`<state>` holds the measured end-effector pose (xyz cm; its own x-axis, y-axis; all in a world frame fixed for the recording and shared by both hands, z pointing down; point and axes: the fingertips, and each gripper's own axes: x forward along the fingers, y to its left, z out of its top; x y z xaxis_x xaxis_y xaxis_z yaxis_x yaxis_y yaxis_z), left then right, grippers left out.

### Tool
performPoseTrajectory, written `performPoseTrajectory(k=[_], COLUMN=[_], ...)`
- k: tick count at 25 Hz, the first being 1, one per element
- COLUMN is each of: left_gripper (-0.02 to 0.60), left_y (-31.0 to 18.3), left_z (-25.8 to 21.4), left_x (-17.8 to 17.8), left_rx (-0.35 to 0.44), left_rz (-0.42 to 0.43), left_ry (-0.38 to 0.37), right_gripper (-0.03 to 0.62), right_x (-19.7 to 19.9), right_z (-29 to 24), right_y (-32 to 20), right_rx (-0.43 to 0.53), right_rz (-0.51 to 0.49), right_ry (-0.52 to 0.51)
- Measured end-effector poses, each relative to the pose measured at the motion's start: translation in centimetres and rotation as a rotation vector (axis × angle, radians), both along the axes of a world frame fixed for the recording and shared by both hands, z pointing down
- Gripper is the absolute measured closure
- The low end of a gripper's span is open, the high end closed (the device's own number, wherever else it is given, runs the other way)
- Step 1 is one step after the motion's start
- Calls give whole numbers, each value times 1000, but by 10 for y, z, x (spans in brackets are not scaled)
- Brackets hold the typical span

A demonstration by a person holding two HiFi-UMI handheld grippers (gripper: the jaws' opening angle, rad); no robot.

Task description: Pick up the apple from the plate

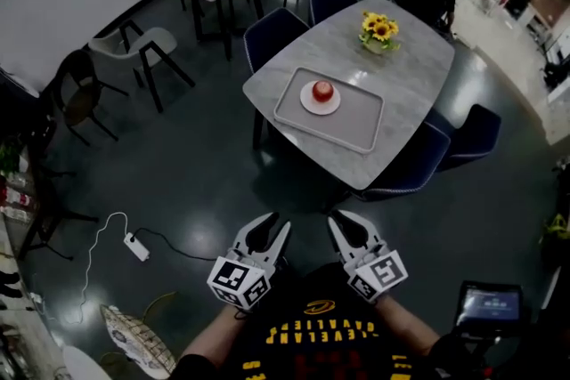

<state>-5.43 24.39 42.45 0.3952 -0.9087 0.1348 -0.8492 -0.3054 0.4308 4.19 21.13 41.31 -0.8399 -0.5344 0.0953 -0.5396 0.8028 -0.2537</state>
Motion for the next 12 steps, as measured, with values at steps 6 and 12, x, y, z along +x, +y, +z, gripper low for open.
performPoseTrajectory(k=[6,12], left_gripper=[465,465], left_y=[-30,-68], left_z=[18,20], left_x=[-12,-8], left_rx=[-45,-41], left_rz=[19,30], left_ry=[34,16], right_gripper=[548,548], right_x=[-7,-4], right_z=[10,33], right_y=[-17,-52], right_rx=[-8,-94], right_rz=[19,38], right_ry=[16,16])
